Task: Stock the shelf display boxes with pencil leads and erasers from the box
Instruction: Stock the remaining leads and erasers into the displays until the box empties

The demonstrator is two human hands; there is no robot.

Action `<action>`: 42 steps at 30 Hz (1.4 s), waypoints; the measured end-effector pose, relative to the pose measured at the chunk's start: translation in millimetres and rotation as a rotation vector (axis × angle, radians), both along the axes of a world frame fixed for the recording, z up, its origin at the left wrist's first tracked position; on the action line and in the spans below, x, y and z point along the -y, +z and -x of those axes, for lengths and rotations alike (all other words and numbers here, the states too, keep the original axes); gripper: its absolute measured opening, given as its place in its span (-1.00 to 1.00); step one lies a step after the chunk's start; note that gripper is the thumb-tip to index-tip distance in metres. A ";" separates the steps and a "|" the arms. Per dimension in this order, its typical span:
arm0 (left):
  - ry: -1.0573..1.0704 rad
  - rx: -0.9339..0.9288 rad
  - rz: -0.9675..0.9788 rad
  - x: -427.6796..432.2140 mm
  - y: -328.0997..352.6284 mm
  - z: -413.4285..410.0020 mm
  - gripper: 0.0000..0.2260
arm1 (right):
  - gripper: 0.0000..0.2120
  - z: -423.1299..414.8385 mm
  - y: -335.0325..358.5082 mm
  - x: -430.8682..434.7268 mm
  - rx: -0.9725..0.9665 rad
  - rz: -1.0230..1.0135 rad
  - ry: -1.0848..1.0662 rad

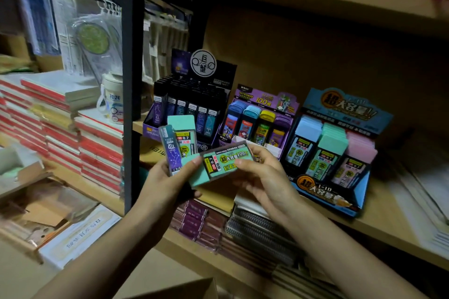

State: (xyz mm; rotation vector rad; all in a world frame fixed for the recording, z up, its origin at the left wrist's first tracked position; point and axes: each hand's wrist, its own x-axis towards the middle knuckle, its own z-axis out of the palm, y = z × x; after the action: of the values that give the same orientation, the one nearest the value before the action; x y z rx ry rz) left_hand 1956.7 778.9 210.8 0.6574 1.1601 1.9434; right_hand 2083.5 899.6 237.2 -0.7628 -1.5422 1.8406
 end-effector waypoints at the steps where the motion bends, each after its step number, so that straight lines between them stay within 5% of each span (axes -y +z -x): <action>1: 0.019 0.003 0.000 -0.7 0.2 0.4 -0.70 | -0.68 -5.1 -0.9 -0.4 0.031 -0.023 0.059; 5: 0.031 0.005 0.041 -2.5 -0.5 1.4 -0.76 | -0.53 -22.1 -6.6 1.5 0.216 -0.073 0.295; 8: -0.082 -0.039 0.106 -2.7 1.2 0.7 -0.76 | -0.68 -30.7 -2.6 2.5 0.310 -0.122 0.455; 10: -0.171 -0.082 0.130 -3.8 3.2 -1.6 -0.76 | -0.60 -32.4 0.9 4.4 0.336 -0.200 0.455; 14: -0.225 -0.165 0.149 -7.6 1.7 -13.9 -0.68 | -0.76 -29.3 -0.1 6.4 0.324 -0.323 0.335; 19: -0.137 -0.040 0.158 -16.1 -0.4 -28.9 -0.70 | -0.94 -45.1 7.4 -7.1 0.360 -0.408 0.231; 29: -0.129 -0.003 0.131 -29.7 -8.4 -39.0 -0.72 | -0.89 -128.2 49.7 -72.1 -0.037 -0.599 -0.628; 37: -0.136 -0.069 0.136 -32.5 -16.6 -36.9 -0.68 | -0.82 -130.4 23.5 -88.9 0.233 -0.810 -0.759; 42: -0.160 -0.075 0.124 -33.4 -18.3 -37.2 -0.67 | -0.80 -128.7 19.2 -87.8 0.235 -0.771 -0.779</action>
State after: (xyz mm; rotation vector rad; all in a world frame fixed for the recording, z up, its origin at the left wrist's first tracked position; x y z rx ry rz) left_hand 1993.9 812.3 192.5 0.7384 1.2251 1.7116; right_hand 2212.2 987.4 256.4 -1.0032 -1.5945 0.5449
